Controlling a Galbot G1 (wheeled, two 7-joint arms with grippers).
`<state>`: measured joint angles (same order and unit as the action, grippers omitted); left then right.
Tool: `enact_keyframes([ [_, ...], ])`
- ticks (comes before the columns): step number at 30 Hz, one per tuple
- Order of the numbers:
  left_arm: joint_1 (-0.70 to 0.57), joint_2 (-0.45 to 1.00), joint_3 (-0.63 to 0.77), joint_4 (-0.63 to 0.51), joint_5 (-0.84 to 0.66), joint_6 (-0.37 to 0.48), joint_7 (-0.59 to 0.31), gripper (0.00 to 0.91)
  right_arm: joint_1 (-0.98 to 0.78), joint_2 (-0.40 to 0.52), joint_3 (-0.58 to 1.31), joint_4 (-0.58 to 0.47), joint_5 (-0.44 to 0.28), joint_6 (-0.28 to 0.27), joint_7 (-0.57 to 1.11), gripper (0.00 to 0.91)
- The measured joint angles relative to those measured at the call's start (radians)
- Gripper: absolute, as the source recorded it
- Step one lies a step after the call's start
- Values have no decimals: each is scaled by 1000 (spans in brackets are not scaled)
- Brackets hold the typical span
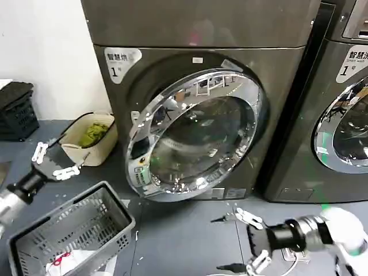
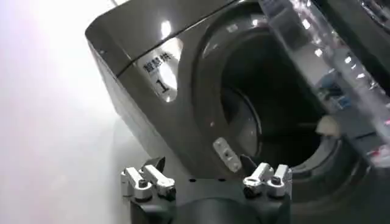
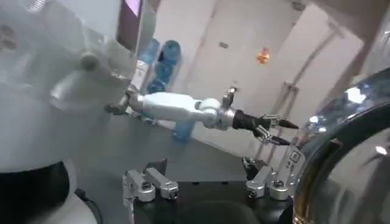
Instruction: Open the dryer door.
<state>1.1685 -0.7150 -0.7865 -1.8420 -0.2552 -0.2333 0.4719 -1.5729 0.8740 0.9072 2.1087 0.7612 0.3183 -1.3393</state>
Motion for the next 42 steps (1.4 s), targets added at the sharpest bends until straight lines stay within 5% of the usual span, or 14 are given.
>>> enact_keyframes([
  [8,-173,28,199,121,158,-143,42,907,-180,170,207,83,54,56,5,907],
  [22,-410,0,466,228,321,-221,5,907,-306,443,495,205,157,101,41,907],
  [42,-518,15,667,181,305,-350,74,907,-278,524,661,133,159,100,135,907],
])
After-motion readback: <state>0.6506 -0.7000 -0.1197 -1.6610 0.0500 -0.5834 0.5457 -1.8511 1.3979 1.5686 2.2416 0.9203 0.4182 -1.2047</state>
